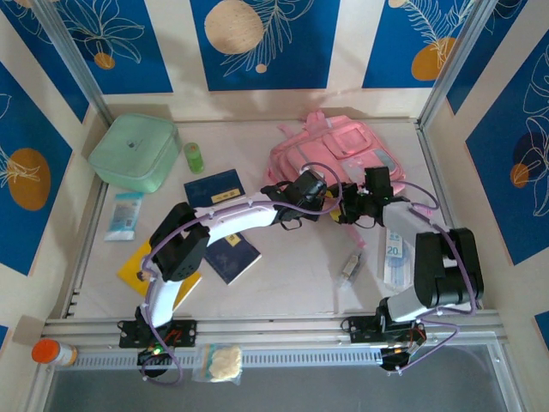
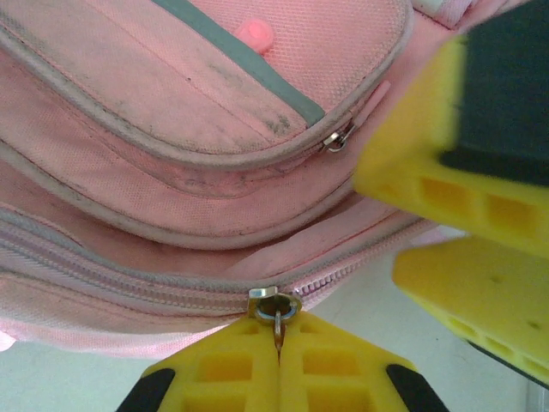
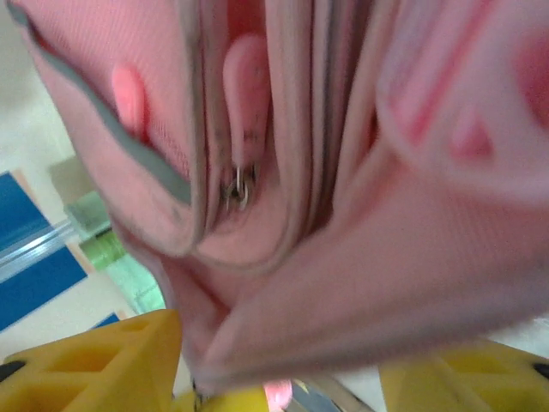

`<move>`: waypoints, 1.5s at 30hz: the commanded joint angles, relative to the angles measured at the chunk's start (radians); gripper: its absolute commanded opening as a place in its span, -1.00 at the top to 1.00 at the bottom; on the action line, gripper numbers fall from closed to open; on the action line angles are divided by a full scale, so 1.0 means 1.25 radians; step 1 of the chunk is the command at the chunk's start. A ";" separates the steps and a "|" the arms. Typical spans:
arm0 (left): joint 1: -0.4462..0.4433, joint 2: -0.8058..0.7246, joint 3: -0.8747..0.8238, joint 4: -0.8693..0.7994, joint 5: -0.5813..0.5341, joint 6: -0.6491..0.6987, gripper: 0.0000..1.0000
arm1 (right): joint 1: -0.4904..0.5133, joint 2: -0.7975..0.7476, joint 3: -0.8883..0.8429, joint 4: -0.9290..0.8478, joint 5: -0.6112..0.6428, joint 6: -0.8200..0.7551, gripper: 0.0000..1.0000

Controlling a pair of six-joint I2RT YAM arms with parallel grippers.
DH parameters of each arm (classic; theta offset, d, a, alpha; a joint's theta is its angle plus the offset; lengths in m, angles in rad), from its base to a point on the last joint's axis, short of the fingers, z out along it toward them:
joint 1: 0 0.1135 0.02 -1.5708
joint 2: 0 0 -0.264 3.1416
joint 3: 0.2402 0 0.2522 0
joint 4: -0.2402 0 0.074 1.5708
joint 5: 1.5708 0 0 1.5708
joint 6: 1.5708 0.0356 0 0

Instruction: Pack books, pencil case, and school supplies into a backpack

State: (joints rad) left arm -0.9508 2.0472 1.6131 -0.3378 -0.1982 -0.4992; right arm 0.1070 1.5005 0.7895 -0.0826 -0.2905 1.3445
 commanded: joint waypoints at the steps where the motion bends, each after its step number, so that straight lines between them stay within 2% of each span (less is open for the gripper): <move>1: 0.005 -0.005 0.029 0.013 0.004 -0.010 1.00 | 0.017 0.047 0.049 0.039 0.023 0.021 -0.01; 4: 0.004 -0.013 0.025 0.008 0.000 -0.013 1.00 | 0.032 0.071 0.078 0.005 0.029 -0.031 0.34; 5: 0.005 -0.020 0.019 0.003 -0.004 -0.013 1.00 | 0.033 0.071 0.085 -0.014 0.033 -0.068 0.50; 7: 0.005 -0.034 0.005 -0.010 -0.015 -0.001 1.00 | 0.032 0.068 0.101 -0.035 0.023 -0.144 0.67; 9: 0.005 -0.050 -0.021 -0.042 -0.048 0.012 1.00 | 0.029 0.056 0.111 -0.084 0.018 -0.234 0.98; 14: 0.016 -0.132 -0.152 -0.078 -0.108 0.034 1.00 | -0.053 -0.046 0.075 -0.132 -0.056 -0.389 1.00; 18: 0.046 -0.178 -0.240 -0.091 -0.085 0.038 1.00 | -0.114 -0.065 0.146 -0.281 -0.071 -0.533 1.00; 21: 0.056 -0.187 -0.265 -0.063 -0.020 0.039 1.00 | -0.151 -0.048 0.178 -0.297 -0.069 -0.553 1.00; 25: 0.052 -0.166 -0.238 -0.018 0.092 0.019 1.00 | -0.143 0.034 0.268 -0.333 -0.031 -0.584 0.99; 28: 0.044 -0.153 -0.205 0.007 0.117 0.005 1.00 | -0.154 0.088 0.315 -0.343 -0.048 -0.577 0.76; 30: 0.043 -0.142 -0.183 0.016 0.131 -0.004 1.00 | -0.154 0.086 0.308 -0.331 -0.081 -0.559 0.46; 33: 0.044 -0.134 -0.163 0.017 0.124 -0.010 1.00 | -0.142 0.043 0.272 -0.355 -0.070 -0.539 0.02; 36: 0.045 -0.143 -0.168 0.018 0.108 0.006 1.00 | -0.158 -0.030 0.202 -0.383 -0.048 -0.470 -0.31; 38: 0.047 -0.148 -0.171 0.020 0.099 0.012 1.00 | -0.147 -0.089 0.113 -0.312 -0.085 -0.380 -0.45; 40: 0.049 -0.146 -0.166 0.022 0.100 0.013 1.00 | -0.099 -0.119 0.049 -0.243 -0.100 -0.280 -0.59; 45: 0.049 -0.143 -0.167 0.030 0.103 0.007 1.00 | 0.007 -0.109 -0.028 -0.099 -0.074 -0.053 -0.59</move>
State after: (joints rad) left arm -0.8978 1.8694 1.3720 -0.3000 -0.0776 -0.4953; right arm 0.0620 1.3571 0.7937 -0.3466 -0.3748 1.0370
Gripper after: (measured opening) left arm 0.048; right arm 0.796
